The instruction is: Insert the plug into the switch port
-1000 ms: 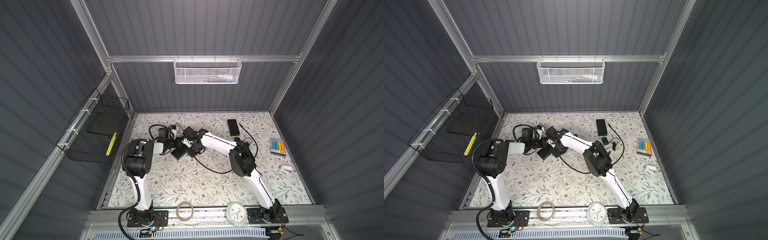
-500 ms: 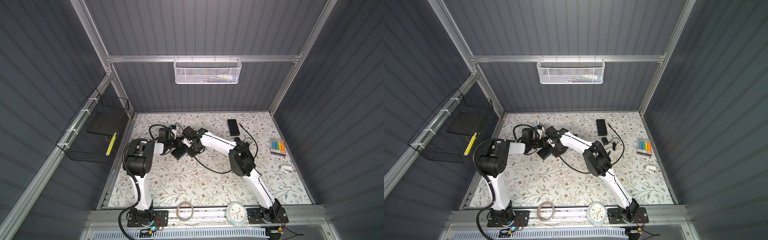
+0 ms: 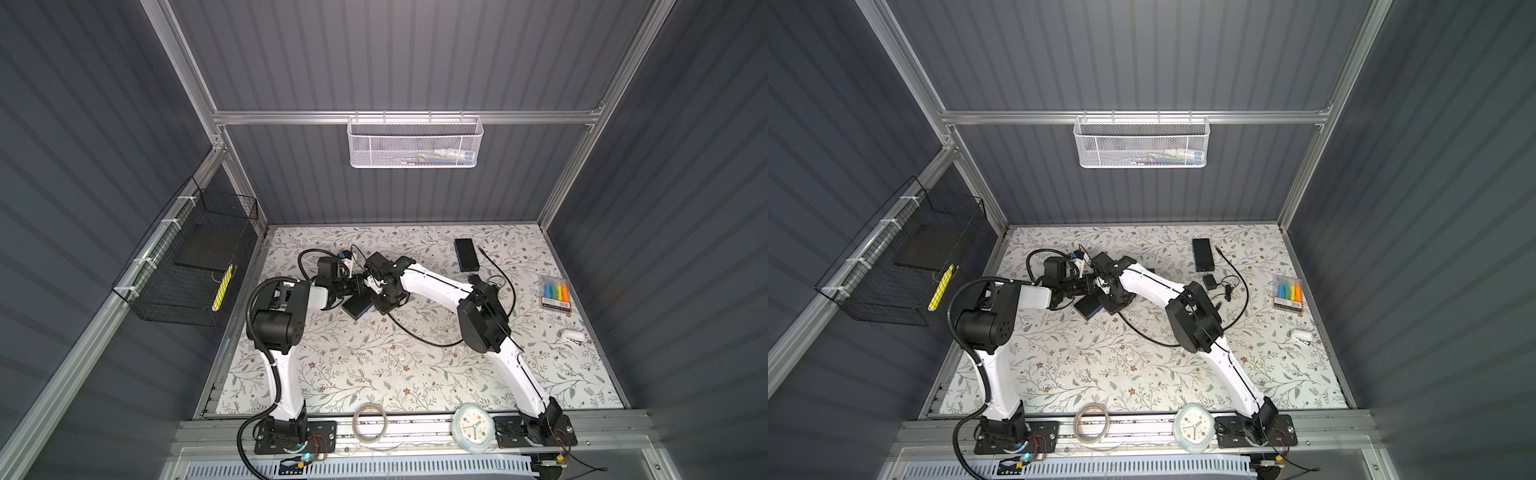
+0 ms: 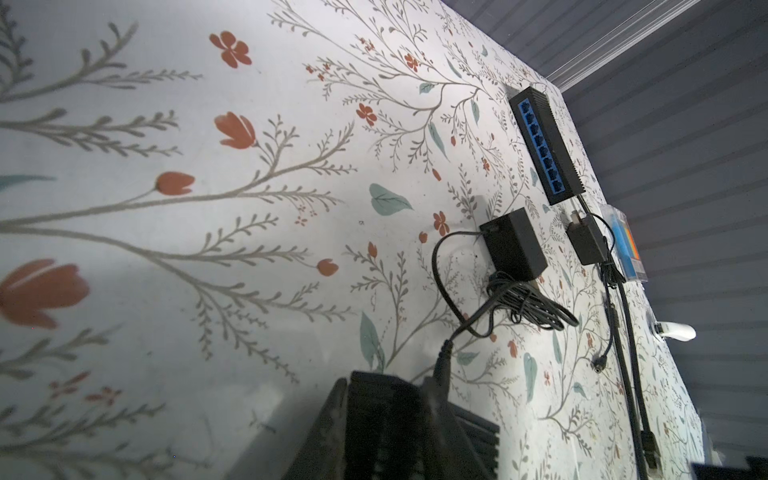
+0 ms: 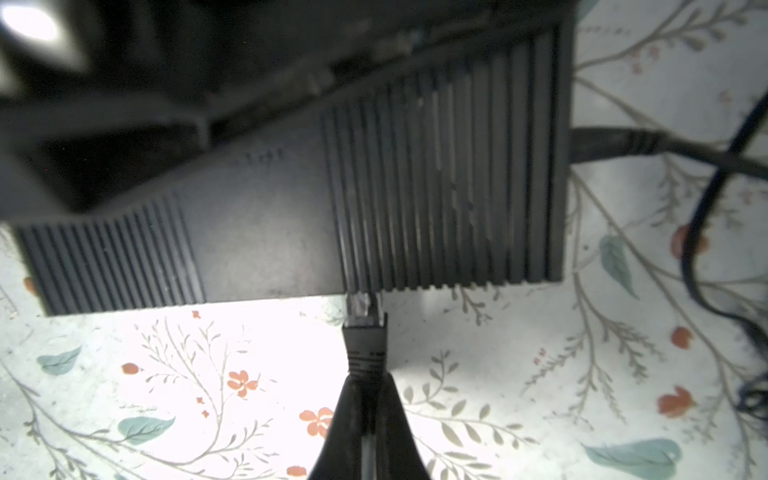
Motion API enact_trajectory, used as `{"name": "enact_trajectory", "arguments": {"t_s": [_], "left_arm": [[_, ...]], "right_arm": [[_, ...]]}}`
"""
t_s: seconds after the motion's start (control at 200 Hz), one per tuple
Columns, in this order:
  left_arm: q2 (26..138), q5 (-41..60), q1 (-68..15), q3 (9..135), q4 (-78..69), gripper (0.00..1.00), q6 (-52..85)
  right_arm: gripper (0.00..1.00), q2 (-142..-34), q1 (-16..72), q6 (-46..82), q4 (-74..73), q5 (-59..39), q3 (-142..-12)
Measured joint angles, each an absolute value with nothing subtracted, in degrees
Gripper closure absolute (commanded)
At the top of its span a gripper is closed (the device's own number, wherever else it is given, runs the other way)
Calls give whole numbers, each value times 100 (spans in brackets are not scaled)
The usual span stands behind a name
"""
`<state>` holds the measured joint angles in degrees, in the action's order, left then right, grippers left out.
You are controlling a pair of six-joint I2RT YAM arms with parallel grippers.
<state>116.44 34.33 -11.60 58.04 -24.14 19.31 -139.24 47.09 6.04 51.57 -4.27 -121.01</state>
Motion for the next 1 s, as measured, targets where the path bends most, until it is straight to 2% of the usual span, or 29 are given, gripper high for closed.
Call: {"name": "enact_trajectory", "arguments": {"t_s": [1.001], "left_arm": [[11703, 3365, -1160, 5669, -2880, 69, 2082]], "right_arm": [[100, -14121, 4709, 733, 5271, -255, -12409]]}}
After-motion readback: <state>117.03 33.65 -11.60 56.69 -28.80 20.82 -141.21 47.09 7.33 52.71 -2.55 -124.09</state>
